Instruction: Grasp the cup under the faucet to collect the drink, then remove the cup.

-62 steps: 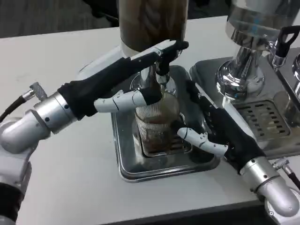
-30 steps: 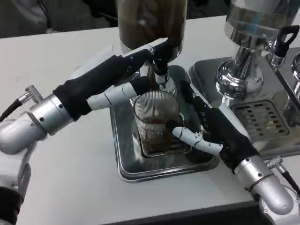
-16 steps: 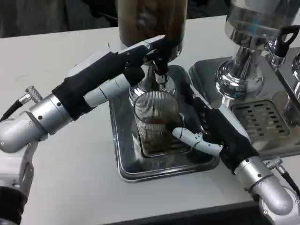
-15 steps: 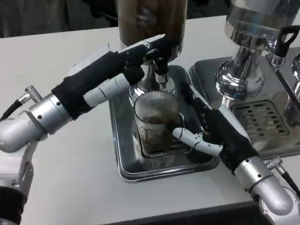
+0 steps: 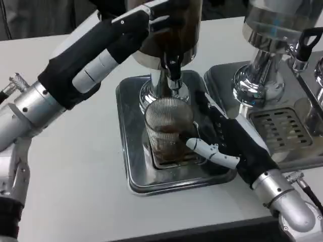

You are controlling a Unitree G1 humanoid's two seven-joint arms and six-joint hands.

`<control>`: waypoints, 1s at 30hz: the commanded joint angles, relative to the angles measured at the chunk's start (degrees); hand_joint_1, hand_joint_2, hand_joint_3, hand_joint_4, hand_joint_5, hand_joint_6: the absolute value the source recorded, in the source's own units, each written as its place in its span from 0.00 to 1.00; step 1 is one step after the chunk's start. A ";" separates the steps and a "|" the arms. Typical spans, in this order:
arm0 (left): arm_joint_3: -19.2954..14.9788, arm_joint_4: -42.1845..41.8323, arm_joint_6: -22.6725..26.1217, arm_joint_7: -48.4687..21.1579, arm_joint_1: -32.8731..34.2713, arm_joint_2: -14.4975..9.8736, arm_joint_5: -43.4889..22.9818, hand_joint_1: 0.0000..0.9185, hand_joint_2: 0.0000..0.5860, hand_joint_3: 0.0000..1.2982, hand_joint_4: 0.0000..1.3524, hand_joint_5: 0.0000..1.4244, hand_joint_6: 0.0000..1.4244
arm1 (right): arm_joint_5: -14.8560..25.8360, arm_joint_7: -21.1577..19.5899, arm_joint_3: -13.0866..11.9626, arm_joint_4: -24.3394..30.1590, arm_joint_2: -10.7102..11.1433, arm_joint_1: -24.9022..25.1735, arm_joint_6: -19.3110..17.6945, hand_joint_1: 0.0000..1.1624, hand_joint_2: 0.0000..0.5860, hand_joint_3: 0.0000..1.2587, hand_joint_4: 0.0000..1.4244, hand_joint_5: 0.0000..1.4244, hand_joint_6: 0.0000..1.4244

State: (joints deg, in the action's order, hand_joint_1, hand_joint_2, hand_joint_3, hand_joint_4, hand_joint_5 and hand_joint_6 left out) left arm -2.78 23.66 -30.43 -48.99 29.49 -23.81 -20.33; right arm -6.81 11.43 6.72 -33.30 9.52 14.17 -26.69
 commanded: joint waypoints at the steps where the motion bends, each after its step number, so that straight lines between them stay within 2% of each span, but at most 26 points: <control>1: -1.78 -3.34 1.80 -0.75 -0.79 -0.26 -2.07 0.00 0.17 0.14 0.05 0.10 0.06 | 0.83 0.05 -0.73 -0.49 -0.15 1.33 -1.16 0.46 0.43 0.00 0.00 0.00 0.00; 12: -5.23 -10.19 1.96 -0.72 -7.09 -1.70 -3.12 0.00 0.19 0.17 0.10 0.13 0.09 | 1.06 0.19 -0.77 -1.20 -0.11 1.59 -1.87 0.45 0.43 0.00 0.00 0.00 0.00; 21: -8.07 -7.24 0.11 -0.53 -13.93 -3.56 -1.57 0.00 0.20 0.18 0.12 0.15 0.10 | 1.39 0.50 -0.77 -3.23 -0.38 1.92 -3.44 0.45 0.40 0.00 0.00 0.00 0.00; 30: -10.06 -3.87 -1.86 -0.11 -17.66 -4.05 -0.34 0.00 0.20 0.18 0.12 0.16 0.11 | 1.86 1.15 -0.85 -4.58 -0.47 2.19 -4.64 0.46 0.38 0.00 0.00 0.00 0.00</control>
State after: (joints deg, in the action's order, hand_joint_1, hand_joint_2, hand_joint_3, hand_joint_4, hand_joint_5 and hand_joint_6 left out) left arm -12.44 18.94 -30.99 -49.24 13.05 -27.02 -21.74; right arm -5.66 12.14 6.43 -37.46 9.26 15.48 -29.93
